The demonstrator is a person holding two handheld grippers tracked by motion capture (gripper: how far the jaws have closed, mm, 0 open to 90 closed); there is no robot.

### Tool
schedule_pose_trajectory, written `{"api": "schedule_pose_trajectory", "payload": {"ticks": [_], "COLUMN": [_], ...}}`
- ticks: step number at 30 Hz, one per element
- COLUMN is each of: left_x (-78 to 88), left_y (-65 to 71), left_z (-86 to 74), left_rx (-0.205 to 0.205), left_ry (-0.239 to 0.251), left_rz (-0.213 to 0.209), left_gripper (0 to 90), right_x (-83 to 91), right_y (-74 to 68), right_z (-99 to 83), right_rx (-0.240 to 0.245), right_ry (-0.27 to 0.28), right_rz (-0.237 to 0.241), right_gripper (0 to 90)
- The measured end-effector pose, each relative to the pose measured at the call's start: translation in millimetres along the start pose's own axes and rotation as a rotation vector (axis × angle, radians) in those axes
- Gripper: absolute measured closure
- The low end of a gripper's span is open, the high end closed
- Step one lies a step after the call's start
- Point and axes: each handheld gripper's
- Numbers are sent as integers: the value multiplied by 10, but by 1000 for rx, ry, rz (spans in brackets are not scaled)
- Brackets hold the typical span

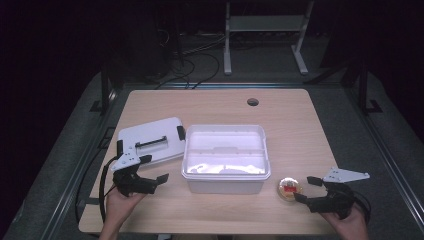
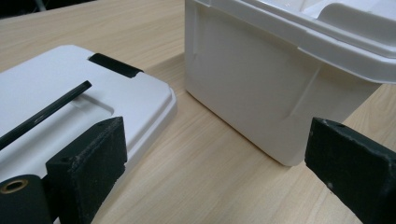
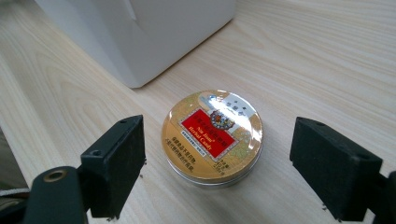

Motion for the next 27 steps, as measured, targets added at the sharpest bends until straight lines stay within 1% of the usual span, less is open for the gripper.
{"api": "schedule_pose_trajectory", "payload": {"ticks": [5,8,10,11,12,14,17,18,19,20,21,22,23,24,25,26,27], "left_x": [5,28,67,67,115,158,215,215,249,261,261,271,267,267,260,221,201], "left_y": [10,35,59,59,89,127,220,220,274,297,297,341,362,362,381,421,437], "left_z": [8,41,95,95,169,257,399,399,505,562,562,684,746,746,807,920,975], "left_rx": [-7,-26,-46,-46,-79,-109,-194,-194,-245,-262,-262,-302,-323,-323,-341,-367,-383], "left_ry": [-3,-12,-5,-5,-1,4,-10,-10,-9,-10,-10,-17,-23,-23,-40,-78,-99], "left_rz": [-10,-23,-26,-26,-40,-59,-62,-62,-75,-82,-82,-98,-106,-106,-124,-157,-171], "left_gripper": [63,62,63,65,81,93,96,122,134,134,134,135,136,142,142,162,162], "right_x": [6,11,5,5,-3,1,2,-1,-6,-12,-12,-24,-26,-26,-24,-14,-7], "right_y": [2,-6,-10,-10,-14,-23,-34,-38,-40,-42,-42,-50,-53,-53,-59,-61,-63], "right_z": [-4,0,5,5,15,30,57,62,65,68,68,72,73,73,74,76,78], "right_rx": [6,8,8,8,8,12,21,20,20,21,21,24,28,28,26,31,32], "right_ry": [-2,0,-4,-4,-10,-6,-9,-9,-10,-13,-13,-18,-21,-21,-24,-22,-21], "right_rz": [4,0,-3,-3,-1,-3,-6,-5,-3,-3,-3,-1,-2,-2,-3,-3,-6], "right_gripper": [176,176,175,175,176,175,175,175,176,176,176,176,176,176,175,176,175]}}
Point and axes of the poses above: each handheld gripper's, and its own axes: x roughly backward along the jaws, z roughly out of its top, y roughly to its right, and after that the axes turned 10 degrees about z, right-handed
